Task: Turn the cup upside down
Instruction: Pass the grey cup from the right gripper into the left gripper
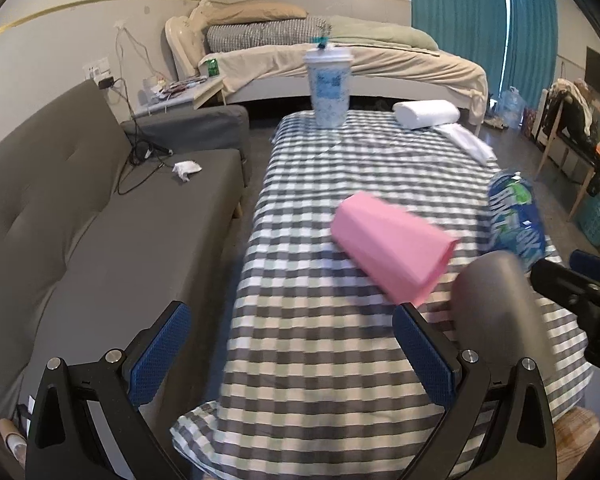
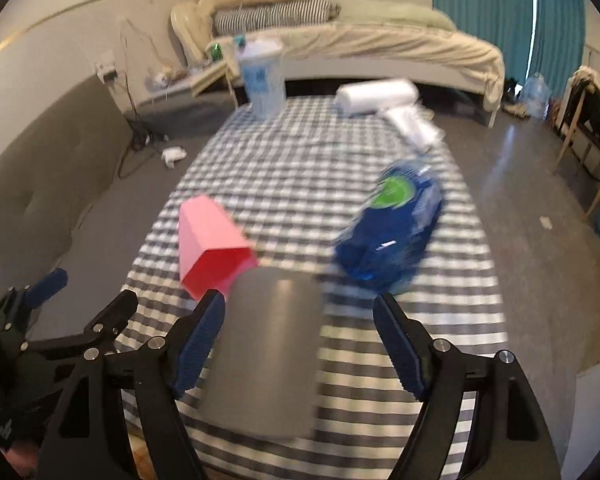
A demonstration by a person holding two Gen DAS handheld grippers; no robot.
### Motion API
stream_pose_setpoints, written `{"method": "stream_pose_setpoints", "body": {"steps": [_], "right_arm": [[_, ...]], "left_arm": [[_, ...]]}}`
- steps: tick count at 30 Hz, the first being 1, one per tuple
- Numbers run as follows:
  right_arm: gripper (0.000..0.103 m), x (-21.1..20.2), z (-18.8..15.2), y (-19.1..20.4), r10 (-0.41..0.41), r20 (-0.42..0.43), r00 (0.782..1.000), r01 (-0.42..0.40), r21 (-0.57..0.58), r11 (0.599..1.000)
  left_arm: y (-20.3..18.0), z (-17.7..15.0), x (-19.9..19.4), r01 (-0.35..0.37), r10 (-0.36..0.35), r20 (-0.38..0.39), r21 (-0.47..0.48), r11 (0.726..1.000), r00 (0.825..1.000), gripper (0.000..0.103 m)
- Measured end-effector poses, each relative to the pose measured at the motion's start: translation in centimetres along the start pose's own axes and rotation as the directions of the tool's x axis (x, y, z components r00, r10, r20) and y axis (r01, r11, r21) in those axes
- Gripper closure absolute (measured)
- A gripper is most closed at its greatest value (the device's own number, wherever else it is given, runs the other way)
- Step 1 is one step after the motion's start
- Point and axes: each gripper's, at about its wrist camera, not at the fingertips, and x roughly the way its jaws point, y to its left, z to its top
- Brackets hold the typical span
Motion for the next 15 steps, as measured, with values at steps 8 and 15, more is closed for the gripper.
{"method": "stream_pose_setpoints", "body": {"steps": [8,15], "right_arm": [[0.024,-3.9,-1.1,-6.2,-0.103,0.03,0.994,0.102,0.022,0.995],[0.024,-4.6,-2.0,-10.3,-0.099,0.019,0.995,0.098,0.079,0.992]], "left_arm": [[-6.4,2.3,-2.1,0.11,-0.108,-0.06,0.032,0.993,0.992,0.0],[-11.3,3.1,0.1,0.115,-0.103,-0.157,0.071,0.991,0.982,0.0]]}}
